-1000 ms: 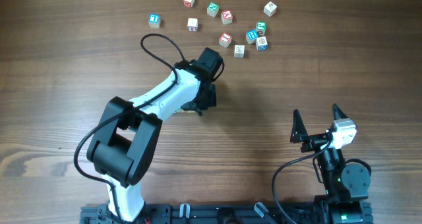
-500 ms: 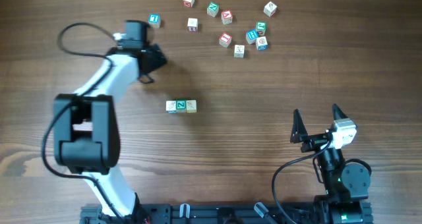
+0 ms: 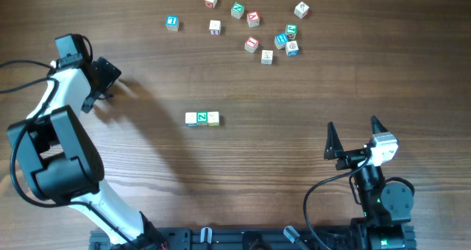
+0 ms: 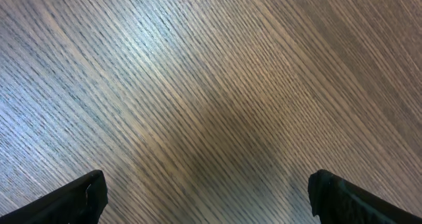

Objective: Form a horizontal line
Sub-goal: 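Open the left gripper and retract it to the left side, then reach the right gripper forward to the block cluster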

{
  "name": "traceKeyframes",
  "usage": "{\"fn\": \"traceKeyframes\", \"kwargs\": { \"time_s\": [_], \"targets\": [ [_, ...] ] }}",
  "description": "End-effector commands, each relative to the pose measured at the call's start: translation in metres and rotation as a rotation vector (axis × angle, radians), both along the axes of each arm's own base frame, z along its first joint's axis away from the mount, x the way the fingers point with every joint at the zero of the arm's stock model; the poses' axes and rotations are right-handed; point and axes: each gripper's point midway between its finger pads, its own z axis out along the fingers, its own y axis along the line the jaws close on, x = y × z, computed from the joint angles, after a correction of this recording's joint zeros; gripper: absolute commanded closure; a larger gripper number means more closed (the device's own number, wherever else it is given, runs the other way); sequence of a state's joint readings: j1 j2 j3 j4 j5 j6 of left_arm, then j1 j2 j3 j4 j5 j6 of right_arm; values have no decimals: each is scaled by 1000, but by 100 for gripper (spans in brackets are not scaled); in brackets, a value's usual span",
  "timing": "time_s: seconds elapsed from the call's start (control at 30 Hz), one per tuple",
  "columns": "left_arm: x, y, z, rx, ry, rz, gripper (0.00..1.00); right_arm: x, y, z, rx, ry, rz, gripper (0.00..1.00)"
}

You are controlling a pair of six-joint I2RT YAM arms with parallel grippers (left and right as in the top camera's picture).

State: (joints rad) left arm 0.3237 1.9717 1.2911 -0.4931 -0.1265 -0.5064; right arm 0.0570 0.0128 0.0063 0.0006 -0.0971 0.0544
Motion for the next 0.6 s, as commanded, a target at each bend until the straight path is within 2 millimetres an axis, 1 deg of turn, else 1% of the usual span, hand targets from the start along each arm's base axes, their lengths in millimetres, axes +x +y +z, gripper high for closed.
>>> {"fn": "traceKeyframes", "kwargs": {
  "time_s": [0.0, 0.5, 0.53, 0.57],
  "targets": [
    [0, 3, -1, 6, 4, 2, 0, -1, 1, 3, -8, -14, 8, 0],
    [0, 3, -1, 6, 4, 1, 0, -1, 1, 3, -8, -14, 8, 0],
    [0, 3, -1, 6, 4, 2, 0, 0, -1, 6, -30, -31, -6, 0],
    [0, 3, -1, 6, 4, 2, 0, 0, -5, 14, -48, -67, -26, 0]
  ]
}}
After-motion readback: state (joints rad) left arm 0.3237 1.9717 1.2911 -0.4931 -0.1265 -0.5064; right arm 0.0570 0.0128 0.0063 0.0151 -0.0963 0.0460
